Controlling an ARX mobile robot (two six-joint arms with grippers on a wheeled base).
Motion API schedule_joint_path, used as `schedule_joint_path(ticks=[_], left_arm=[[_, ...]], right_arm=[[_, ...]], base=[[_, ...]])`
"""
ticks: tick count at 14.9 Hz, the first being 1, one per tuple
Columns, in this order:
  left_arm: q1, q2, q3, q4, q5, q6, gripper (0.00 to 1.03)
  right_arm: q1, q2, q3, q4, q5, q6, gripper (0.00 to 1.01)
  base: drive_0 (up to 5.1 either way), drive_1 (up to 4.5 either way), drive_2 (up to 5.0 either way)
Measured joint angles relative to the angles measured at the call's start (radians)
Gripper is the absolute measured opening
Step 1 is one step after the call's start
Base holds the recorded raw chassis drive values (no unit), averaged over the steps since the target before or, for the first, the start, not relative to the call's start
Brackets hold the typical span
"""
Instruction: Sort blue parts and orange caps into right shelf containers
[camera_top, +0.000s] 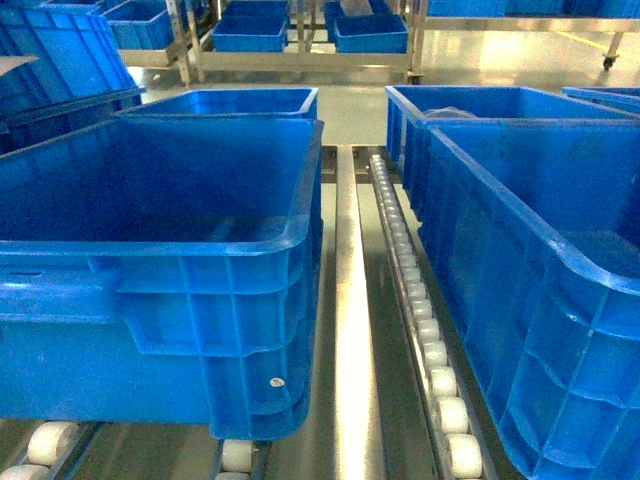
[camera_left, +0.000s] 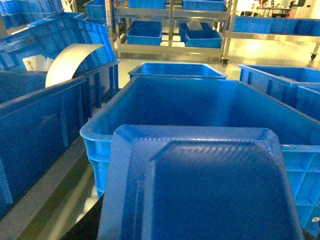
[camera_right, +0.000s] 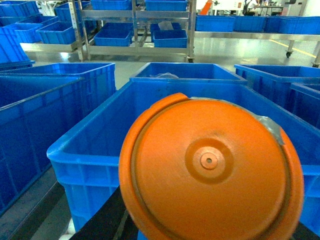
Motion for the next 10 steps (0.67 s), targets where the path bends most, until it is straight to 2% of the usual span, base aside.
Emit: schedule_joint_path(ticks=[10], left_arm=[[0.0, 0.0, 0.0, 0.0, 0.0, 0.0, 0.42]], right_arm=[[0.0, 0.0, 0.0, 0.0, 0.0, 0.0, 0.45]], base=[[0.0, 0.0, 0.0]])
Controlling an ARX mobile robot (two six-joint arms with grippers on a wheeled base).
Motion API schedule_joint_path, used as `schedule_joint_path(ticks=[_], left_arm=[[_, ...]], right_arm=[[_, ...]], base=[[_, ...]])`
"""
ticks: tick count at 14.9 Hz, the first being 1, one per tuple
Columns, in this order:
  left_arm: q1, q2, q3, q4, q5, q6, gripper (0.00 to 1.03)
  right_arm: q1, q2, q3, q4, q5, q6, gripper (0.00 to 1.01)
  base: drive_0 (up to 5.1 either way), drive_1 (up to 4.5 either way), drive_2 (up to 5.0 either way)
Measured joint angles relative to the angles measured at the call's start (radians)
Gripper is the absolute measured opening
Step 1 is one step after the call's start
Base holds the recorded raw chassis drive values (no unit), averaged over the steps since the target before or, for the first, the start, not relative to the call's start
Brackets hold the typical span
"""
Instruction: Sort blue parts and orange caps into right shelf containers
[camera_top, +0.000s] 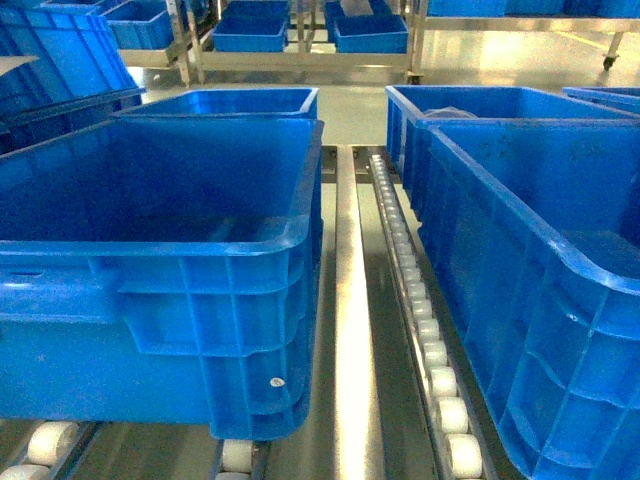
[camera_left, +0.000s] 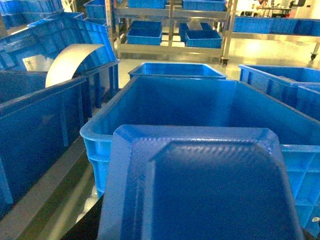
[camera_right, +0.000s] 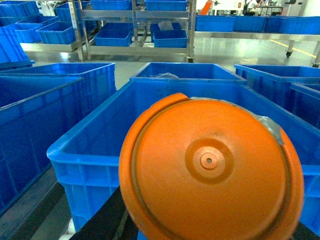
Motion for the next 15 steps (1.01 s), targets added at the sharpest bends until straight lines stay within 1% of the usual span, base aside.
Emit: schedule_joint_path(ticks=[1, 2, 3, 4, 5, 6, 7, 8, 9, 13, 15], left_arm=[[0.0, 0.0, 0.0, 0.0, 0.0, 0.0, 0.42], [-0.097, 0.061, -0.002, 0.238, -0.206, 0.028, 0.42], [-0.128, 0.177, -0.001, 0.391, -0.273, 0.043, 0.42], [-0.119, 0.333, 0.001, 0.527, -0.303, 0.045, 0.42], [-0.101, 0.503, 0.016, 0.658, -0.287, 0.034, 0.42], [-0.089, 0.639, 0.053, 0.761, -0.269, 0.032, 0.42], [-0.075, 0.806, 0.138, 0.875, -0.23, 0.024, 0.42], [-0.068, 0.962, 0.247, 0.965, -0.192, 0.023, 0.42], [-0.068, 1.142, 0.403, 0.977, -0.138, 0.006, 0.42], [-0.078, 1.304, 0.519, 0.931, -0.106, 0.002, 0.42], [-0.084, 1.371, 0.558, 0.915, -0.104, 0.002, 0.42]], right_arm=[[0.0, 0.0, 0.0, 0.0, 0.0, 0.0, 0.45], [0.061, 0.061, 0.018, 0.157, 0.05, -0.049, 0.45], [0.089, 0.158, 0.04, 0.241, 0.055, -0.06, 0.45], [0.102, 0.257, 0.069, 0.328, 0.051, -0.069, 0.45], [0.112, 0.375, 0.112, 0.425, 0.04, -0.082, 0.45], [0.109, 0.484, 0.154, 0.511, 0.021, -0.083, 0.45], [0.105, 0.631, 0.217, 0.612, 0.012, -0.09, 0.45], [0.104, 0.779, 0.287, 0.697, 0.01, -0.09, 0.45], [0.104, 0.973, 0.388, 0.76, 0.009, -0.089, 0.45], [0.104, 1.146, 0.478, 0.756, 0.01, -0.084, 0.45], [0.104, 1.191, 0.497, 0.76, 0.016, -0.083, 0.45]], base=[[0.0, 0.0, 0.0], [0.0, 0.0, 0.0], [0.0, 0.0, 0.0], [0.0, 0.0, 0.0], [0.0, 0.0, 0.0], [0.0, 0.0, 0.0], [0.0, 0.0, 0.0], [0.0, 0.0, 0.0], [0.0, 0.0, 0.0], [0.0, 0.0, 0.0], [0.0, 0.0, 0.0]])
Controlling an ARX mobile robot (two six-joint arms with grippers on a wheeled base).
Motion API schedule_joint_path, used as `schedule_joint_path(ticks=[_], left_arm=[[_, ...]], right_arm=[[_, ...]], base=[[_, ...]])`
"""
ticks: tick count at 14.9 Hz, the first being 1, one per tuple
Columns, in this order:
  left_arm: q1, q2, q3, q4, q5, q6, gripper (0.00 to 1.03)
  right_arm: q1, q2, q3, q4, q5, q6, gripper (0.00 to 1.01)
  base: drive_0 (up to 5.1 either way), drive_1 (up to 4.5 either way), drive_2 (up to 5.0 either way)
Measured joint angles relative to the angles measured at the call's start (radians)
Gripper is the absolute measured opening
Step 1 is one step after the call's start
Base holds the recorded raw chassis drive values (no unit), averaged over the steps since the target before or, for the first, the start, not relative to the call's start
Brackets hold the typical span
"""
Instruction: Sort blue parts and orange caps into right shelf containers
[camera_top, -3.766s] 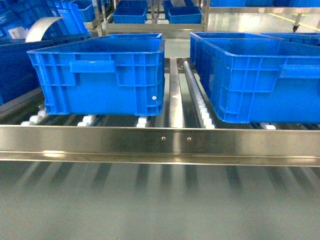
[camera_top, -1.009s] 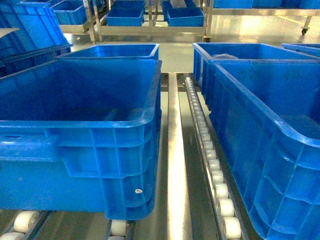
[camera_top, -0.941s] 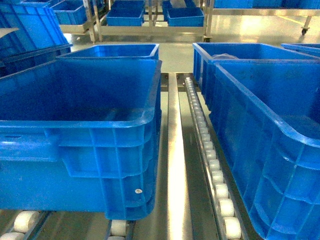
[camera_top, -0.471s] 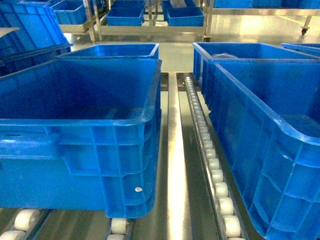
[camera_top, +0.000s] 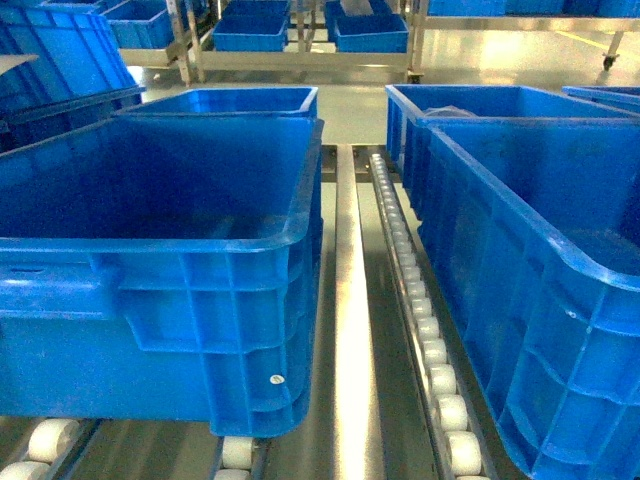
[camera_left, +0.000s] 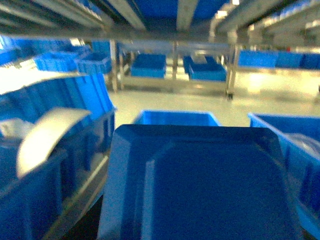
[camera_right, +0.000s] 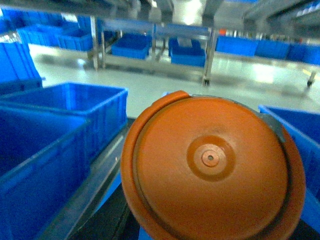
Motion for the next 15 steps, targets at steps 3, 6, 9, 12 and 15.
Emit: schedule_joint_path(ticks=[3, 6, 9, 12, 15], left_arm=[[-0.021, 0.16, 0.108, -0.072, 0.014, 0.002, 0.42], [-0.053, 0.234, 0.217, -0.11, 0.031, 0.005, 0.59], [-0.056, 0.179, 0.192, -0.109, 0.026, -0.015, 0.9], [-0.038, 0.133, 0.1, -0.055, -0.014, -0.02, 0.81], [0.002, -0.045, -0.154, 0.01, 0.017, -0.02, 0.37]], right_arm=[[-0.002, 0.179, 0.09, -0.015, 0.041, 0.002, 0.45], [-0.032, 0.315, 0.192, -0.024, 0.091, 0.022, 0.53], [-0.032, 0.306, 0.192, -0.037, 0.106, 0.027, 0.84], [-0.035, 0.293, 0.148, 0.074, 0.06, 0.05, 0.87], [-0.08, 0.121, -0.103, 0.155, -0.004, 0.062, 0.41]], base=[[0.0, 0.0, 0.0], [0.0, 0.0, 0.0], [0.0, 0.0, 0.0], [0.0, 0.0, 0.0], [0.0, 0.0, 0.0]])
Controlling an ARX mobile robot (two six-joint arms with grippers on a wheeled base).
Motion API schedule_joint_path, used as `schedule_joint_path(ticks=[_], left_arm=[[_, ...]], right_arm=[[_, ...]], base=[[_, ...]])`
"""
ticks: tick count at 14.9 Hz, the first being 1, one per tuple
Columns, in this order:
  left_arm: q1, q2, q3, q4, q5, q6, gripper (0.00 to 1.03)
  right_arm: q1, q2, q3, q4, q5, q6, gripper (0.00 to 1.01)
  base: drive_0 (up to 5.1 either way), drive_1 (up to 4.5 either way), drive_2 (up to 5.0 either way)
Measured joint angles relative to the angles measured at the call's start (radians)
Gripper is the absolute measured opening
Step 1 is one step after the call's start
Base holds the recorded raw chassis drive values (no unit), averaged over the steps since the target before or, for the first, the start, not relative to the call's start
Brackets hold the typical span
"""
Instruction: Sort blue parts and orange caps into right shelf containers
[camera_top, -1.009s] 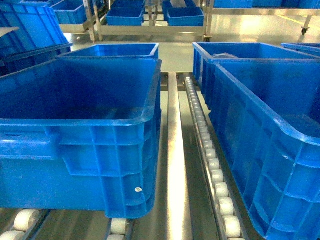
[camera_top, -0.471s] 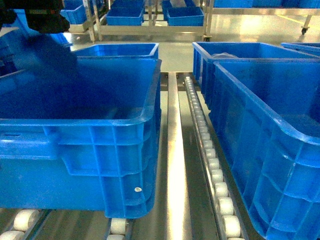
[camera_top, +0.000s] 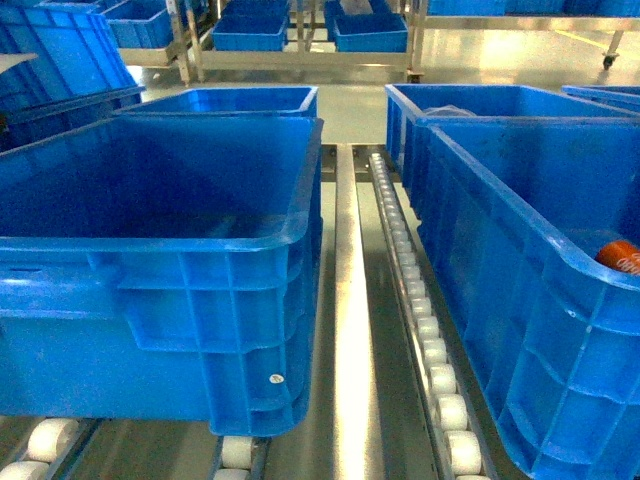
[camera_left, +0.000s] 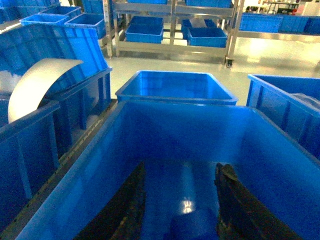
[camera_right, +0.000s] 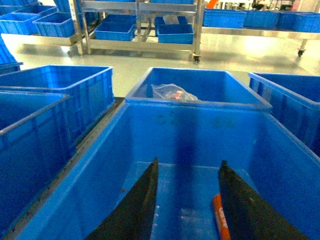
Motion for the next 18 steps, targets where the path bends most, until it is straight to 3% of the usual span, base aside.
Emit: schedule_joint_path(ticks=[2, 5, 6, 8, 12, 13, 18], left_arm=[[0.013, -0.072, -0.088, 0.004, 0.014, 0.0, 0.16], [0.018, -0.116, -0.129, 0.003, 0.022, 0.0, 0.03], [0.04, -0.155, -0.162, 0.0, 0.056, 0.001, 0.02], [0.089, -0.245, -0.228, -0.027, 0.077, 0.003, 0.02], [0.082, -0.432, -0.322, -0.123, 0.087, 0.003, 0.02], [0.082, -0.446, -0.355, -0.067, 0.087, 0.003, 0.02], [0.081, -0.695, -0.404, -0.297, 0.087, 0.003, 0.02]], right_arm=[[-0.026, -0.069, -0.082, 0.005, -0.004, 0.0, 0.21], [-0.023, -0.114, -0.125, 0.005, -0.008, 0.001, 0.07], [-0.023, -0.158, -0.159, 0.0, -0.012, 0.002, 0.03], [-0.023, -0.245, -0.228, -0.029, -0.011, 0.004, 0.02], [-0.023, -0.431, -0.315, -0.127, -0.012, 0.004, 0.02], [-0.023, -0.45, -0.347, -0.082, -0.012, 0.004, 0.02], [-0.023, -0.69, -0.394, -0.297, -0.012, 0.004, 0.02]], base=[[0.0, 0.0, 0.0], [0.0, 0.0, 0.0], [0.0, 0.0, 0.0], [0.0, 0.0, 0.0], [0.0, 0.0, 0.0], [0.0, 0.0, 0.0], [0.0, 0.0, 0.0]])
